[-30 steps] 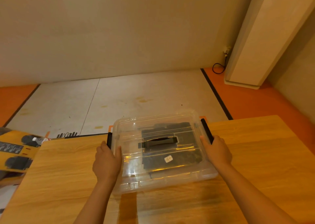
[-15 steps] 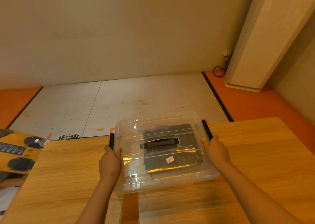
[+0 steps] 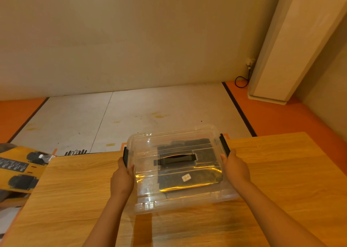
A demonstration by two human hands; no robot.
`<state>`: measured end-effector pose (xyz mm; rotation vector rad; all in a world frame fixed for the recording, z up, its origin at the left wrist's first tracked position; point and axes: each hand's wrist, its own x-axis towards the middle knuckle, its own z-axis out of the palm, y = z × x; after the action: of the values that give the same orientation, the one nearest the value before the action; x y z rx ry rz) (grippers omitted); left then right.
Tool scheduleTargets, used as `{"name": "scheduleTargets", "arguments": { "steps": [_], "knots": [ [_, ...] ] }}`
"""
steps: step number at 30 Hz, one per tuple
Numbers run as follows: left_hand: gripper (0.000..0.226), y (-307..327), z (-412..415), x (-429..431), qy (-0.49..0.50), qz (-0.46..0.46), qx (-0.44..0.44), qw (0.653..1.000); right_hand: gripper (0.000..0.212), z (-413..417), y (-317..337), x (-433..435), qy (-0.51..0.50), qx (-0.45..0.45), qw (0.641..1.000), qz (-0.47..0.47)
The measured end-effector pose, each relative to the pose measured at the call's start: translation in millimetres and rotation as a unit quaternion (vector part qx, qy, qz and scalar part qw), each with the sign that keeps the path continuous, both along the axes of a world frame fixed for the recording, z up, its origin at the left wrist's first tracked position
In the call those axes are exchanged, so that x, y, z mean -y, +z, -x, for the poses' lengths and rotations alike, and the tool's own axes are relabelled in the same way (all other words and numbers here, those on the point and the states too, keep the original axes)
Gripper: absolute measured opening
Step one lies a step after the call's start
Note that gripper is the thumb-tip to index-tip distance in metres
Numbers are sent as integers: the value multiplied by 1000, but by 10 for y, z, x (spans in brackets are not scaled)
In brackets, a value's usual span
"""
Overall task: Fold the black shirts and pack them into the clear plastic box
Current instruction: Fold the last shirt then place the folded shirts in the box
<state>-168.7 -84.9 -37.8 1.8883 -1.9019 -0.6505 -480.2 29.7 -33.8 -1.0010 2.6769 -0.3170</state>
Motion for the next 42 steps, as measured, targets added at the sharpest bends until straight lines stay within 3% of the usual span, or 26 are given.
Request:
{"name": "scheduleTargets", "arguments": {
  "steps": [4, 12, 26, 28, 30, 32, 35, 39, 42],
  "knots": [
    [51, -4, -16, 18, -14, -13, -43, 999, 42, -8, 3, 1, 15, 5, 1000, 13],
    [69, 118, -69, 210, -71, -97, -188, 975, 62, 137, 51, 102, 65, 86, 992, 58],
    [69, -8, -260, -26, -69, -114, -256, 957, 59, -65, 11, -262, 27, 86, 993, 71],
    [72, -43, -298, -108, -76, -96, -221, 968, 65, -115, 19, -345, 41, 69, 995, 58],
    [70, -19, -259, -201, -109, -13, -68, 992, 72, -180, 41, -383, 75, -13, 996, 36],
    [66, 41, -143, -271, -153, 91, 54, 983, 68, -292, 73, -329, 126, -87, 987, 54],
    [73, 55, 77, -328, -209, 106, 115, 965, 55, -556, 50, -218, 212, -99, 970, 68],
    [82, -152, 220, -381, -241, 97, 130, 957, 79, -692, -129, -180, 248, -90, 963, 62],
    [84, -189, 229, -399, -247, 85, 134, 956, 77, -640, -150, -195, 246, -79, 964, 66]
  ]
}}
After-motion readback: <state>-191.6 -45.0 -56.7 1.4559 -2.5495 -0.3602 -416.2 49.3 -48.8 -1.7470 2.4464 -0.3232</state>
